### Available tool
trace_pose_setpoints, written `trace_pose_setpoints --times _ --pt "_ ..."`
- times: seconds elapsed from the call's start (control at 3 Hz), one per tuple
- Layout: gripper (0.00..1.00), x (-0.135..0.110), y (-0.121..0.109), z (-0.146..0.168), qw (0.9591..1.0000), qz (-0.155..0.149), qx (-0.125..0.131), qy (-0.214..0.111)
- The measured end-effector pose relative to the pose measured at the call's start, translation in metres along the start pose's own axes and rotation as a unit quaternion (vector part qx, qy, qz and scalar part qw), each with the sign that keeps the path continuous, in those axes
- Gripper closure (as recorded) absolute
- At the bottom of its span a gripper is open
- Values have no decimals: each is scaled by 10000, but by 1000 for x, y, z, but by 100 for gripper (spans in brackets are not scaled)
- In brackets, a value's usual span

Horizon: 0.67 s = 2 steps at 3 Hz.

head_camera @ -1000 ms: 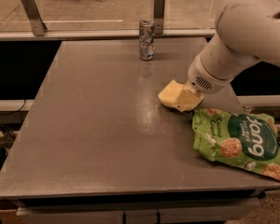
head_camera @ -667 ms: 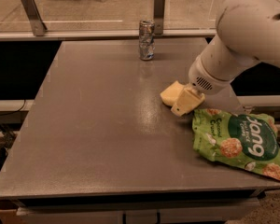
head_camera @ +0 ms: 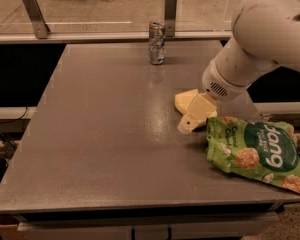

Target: Move sponge near green rice chip bag

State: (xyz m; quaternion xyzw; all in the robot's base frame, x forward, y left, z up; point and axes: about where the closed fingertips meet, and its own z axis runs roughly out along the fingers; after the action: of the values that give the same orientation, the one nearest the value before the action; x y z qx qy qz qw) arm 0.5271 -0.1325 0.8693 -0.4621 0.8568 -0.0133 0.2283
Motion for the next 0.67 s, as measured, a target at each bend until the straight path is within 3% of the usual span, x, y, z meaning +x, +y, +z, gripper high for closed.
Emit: trace_pose_setpoints --times 0.33,0.67 --pt "0 1 -15 1 9996 8 -85 -261" --pt "0 9 -65 -14 9969 106 -51 -772"
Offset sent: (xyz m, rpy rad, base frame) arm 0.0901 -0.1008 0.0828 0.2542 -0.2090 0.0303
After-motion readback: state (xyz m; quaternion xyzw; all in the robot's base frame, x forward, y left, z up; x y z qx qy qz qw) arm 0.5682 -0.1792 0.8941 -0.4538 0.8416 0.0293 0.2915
